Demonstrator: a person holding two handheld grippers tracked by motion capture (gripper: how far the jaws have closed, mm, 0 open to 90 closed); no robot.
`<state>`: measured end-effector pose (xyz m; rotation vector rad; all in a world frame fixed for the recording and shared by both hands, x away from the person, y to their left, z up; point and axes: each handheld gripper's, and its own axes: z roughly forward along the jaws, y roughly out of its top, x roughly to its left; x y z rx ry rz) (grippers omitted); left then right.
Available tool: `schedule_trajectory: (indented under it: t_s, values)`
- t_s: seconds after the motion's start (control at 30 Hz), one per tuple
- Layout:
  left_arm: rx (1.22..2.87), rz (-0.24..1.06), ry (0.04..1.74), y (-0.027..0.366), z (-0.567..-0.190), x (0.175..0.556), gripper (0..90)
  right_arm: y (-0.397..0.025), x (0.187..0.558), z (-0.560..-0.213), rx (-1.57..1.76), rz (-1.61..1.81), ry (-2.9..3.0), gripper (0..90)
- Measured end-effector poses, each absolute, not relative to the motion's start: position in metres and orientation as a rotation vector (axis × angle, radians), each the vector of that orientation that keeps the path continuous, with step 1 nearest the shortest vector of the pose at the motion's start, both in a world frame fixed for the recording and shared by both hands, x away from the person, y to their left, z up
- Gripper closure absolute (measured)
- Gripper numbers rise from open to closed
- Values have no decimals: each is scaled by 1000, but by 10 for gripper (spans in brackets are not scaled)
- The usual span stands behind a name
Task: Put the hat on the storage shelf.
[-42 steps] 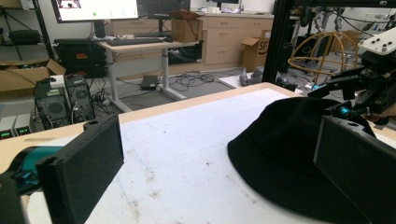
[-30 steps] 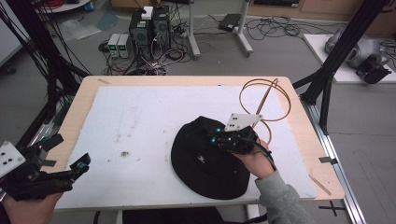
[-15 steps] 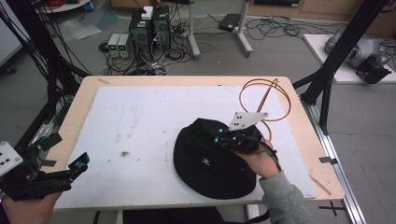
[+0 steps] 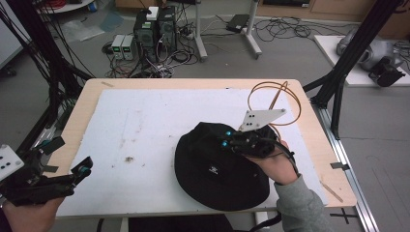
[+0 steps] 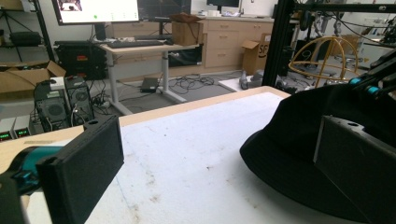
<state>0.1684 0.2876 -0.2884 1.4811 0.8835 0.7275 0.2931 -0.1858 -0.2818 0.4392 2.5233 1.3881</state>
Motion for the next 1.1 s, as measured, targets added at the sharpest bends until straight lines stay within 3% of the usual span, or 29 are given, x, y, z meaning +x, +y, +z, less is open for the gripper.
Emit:
schedule_trajectory:
  t_s: [1.1]
  values:
    - [1478,721,892,290,-291,169,18,-186,270,-146,293,1369,2491,875]
